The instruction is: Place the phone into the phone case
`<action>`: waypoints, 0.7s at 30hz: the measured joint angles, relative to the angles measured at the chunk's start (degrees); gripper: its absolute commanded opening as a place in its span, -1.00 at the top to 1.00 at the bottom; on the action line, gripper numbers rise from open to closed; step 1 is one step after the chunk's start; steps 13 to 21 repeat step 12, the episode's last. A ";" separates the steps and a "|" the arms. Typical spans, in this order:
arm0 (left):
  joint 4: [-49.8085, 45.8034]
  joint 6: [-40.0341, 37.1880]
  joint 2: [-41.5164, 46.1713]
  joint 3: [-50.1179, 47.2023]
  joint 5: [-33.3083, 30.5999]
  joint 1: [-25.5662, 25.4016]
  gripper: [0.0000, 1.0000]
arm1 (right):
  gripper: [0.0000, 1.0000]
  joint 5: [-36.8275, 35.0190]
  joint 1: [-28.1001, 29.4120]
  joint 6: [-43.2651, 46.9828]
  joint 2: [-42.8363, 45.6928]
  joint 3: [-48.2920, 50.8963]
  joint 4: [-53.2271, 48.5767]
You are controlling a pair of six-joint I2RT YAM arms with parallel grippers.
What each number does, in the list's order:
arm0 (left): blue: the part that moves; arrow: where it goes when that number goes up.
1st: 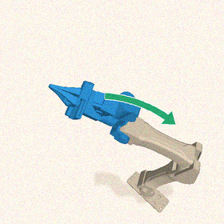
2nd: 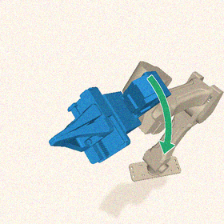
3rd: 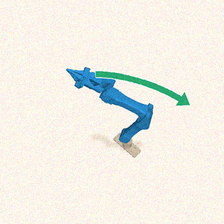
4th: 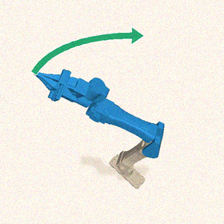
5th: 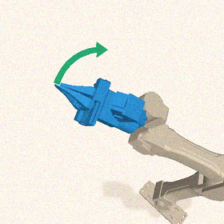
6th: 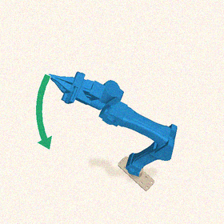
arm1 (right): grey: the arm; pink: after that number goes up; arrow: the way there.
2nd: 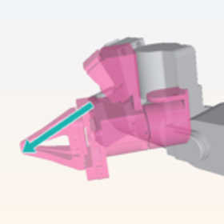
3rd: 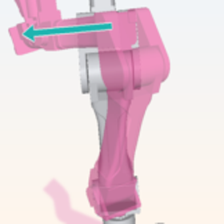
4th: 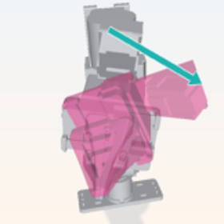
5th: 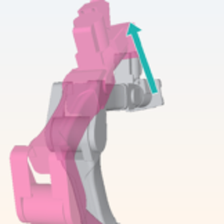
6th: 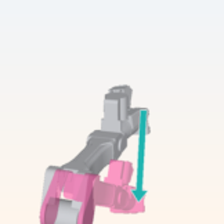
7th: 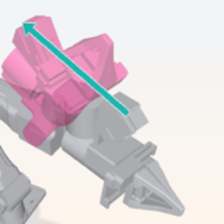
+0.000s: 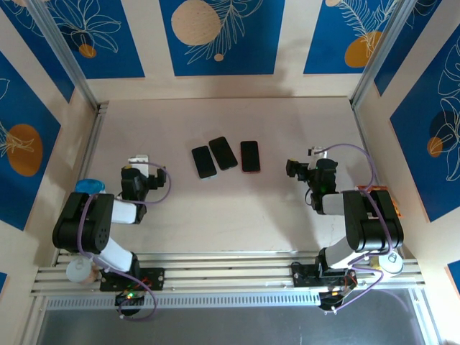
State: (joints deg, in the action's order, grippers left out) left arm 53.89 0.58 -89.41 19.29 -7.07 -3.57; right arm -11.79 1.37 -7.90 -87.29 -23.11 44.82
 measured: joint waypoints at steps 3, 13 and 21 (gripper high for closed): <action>0.13 -0.15 0.00 0.02 0.04 0.00 -0.99 | -0.98 0.28 0.00 0.00 0.00 0.00 0.37; 0.15 -0.72 0.00 0.04 0.02 -0.02 -0.99 | -0.98 1.14 -0.52 -0.02 0.00 0.00 0.66; 0.15 -0.72 0.00 0.04 0.02 -0.02 -0.99 | -0.98 1.14 -0.52 -0.02 0.00 0.00 0.66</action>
